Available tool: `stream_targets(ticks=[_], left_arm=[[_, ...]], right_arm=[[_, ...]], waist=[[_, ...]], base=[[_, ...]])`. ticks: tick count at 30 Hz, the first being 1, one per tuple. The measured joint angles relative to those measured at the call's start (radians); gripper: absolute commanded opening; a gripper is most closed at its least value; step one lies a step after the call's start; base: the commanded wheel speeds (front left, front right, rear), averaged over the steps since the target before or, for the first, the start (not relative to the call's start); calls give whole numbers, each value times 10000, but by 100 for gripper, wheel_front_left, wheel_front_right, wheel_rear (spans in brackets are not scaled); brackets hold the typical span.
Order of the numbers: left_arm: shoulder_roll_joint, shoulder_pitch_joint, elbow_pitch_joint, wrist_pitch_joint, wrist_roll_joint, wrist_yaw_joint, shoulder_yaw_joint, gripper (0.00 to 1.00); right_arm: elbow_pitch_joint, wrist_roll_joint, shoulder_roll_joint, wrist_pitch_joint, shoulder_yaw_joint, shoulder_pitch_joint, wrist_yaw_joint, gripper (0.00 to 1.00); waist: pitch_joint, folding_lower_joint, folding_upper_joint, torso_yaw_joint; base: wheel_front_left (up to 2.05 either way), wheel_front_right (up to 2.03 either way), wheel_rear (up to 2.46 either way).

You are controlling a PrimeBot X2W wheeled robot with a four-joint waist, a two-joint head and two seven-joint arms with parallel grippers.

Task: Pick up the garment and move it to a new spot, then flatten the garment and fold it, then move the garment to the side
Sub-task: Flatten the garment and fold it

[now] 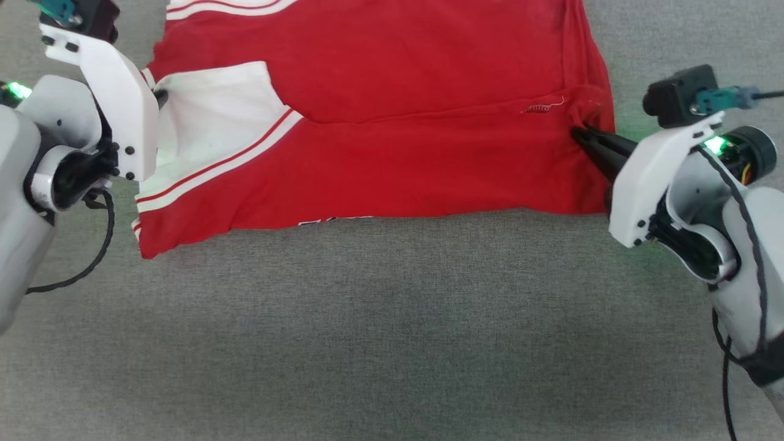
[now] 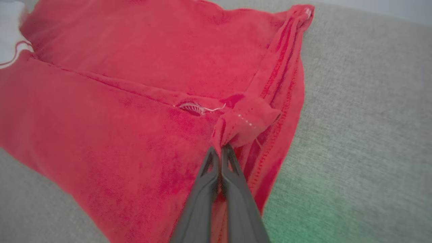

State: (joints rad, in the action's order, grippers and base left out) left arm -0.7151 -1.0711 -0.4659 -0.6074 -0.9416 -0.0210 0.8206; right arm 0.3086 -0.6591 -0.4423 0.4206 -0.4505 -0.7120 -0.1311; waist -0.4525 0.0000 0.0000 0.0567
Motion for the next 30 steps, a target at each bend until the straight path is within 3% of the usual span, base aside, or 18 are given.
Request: stream_targets(ticks=[5, 6, 7, 9, 10, 11, 15, 21, 25, 30], left_arm=[[742, -230, -1866, -136, -50, 522, 270, 0], [876, -291, -2196, -150, -61, 583, 293, 11], [1009, -357, -2454, -171, -123, 648, 284, 11], [1220, -510, -2930, -174, -209, 742, 286, 69], [1279, -586, -3091, -157, -268, 786, 251, 100], [1336, -660, -3221, -88, -337, 826, 198, 100], [1312, -934, -3379, 13, -357, 920, 128, 100], [662, -816, -2615, -192, -504, 786, -31, 100], [238, -339, -1728, -504, -677, 433, -100, 100], [-673, 799, 433, -1223, -1269, -594, -299, 100]], right_arm=[[905, -121, 205, 134, -487, -621, 0, 2], [1055, -173, 217, 142, -556, -721, -2, 9], [1210, -184, 242, 157, -635, -818, -4, 9], [1398, -228, 265, 196, -790, -1001, -4, 46], [1476, -272, 259, 197, -863, -1062, -4, 89], [1505, -282, 257, 203, -936, -1109, -6, 100], [1390, -376, 159, -33, -957, -1157, -10, 100], [499, -276, -29, -1172, -163, -701, -2, 100], [33, 82, -65, -1770, 594, -264, 0, 100], [-1047, 978, 313, -2535, 2146, 691, 0, 100]], waist=[[-117, 0, 0, -56], [-115, 0, 0, -57], [-108, 0, 0, -59], [-69, 0, 0, -57], [-39, 0, 0, -57], [-5, 0, 0, -56], [198, 0, 0, -42], [581, 0, 0, -32], [780, 0, 0, -32], [1007, 0, 0, -59]], base=[[0, 0, 0], [0, 0, 0], [0, 0, 0], [0, 0, 0], [0, 0, 0], [0, 0, 0], [0, 0, 0], [0, 0, 0], [0, 0, 0], [0, 0, 0]])
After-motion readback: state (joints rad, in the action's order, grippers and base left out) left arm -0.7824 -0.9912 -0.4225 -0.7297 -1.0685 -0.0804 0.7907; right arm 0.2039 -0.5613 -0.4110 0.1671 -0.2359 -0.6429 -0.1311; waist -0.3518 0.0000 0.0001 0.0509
